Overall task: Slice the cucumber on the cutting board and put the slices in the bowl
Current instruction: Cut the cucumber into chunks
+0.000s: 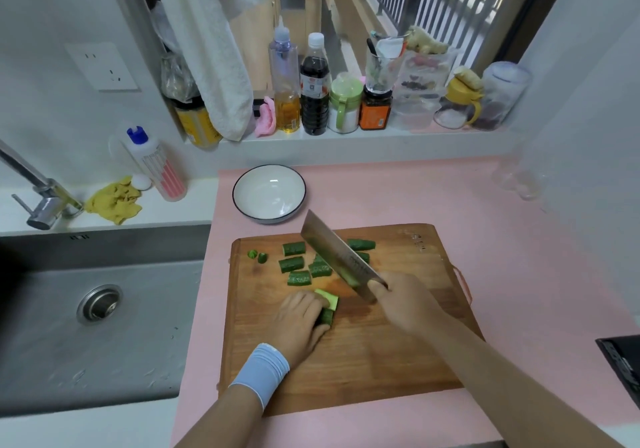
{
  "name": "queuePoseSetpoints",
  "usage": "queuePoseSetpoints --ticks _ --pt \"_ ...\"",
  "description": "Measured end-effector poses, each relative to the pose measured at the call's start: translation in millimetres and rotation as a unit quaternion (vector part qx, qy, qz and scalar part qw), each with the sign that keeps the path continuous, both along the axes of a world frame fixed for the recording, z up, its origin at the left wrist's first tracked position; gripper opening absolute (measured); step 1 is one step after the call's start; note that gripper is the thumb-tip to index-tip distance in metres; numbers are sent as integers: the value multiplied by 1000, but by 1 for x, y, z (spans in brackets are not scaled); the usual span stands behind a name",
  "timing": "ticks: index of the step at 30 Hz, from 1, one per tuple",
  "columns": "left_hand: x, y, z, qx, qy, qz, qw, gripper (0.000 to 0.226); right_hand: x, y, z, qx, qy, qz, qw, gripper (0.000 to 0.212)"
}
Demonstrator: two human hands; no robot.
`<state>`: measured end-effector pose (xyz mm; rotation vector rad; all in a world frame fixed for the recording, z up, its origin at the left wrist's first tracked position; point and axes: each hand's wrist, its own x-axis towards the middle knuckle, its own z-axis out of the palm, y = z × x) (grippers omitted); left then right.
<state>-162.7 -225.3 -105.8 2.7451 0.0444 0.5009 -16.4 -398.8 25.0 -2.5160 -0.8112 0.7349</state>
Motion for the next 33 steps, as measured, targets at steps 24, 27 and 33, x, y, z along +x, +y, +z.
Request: queuePoseSetpoints --ticks 24,27,33 --pt "167 -43 31 90 160 28 983 42 59 -64 -9 33 -64 -138 988 27" --pt "141 -32 36 26 93 71 993 32 57 -65 -10 45 -68 -121 989 27" --pt "69 -8 37 -55 65 115 990 23 49 -58 -21 34 -49 -68 996 27"
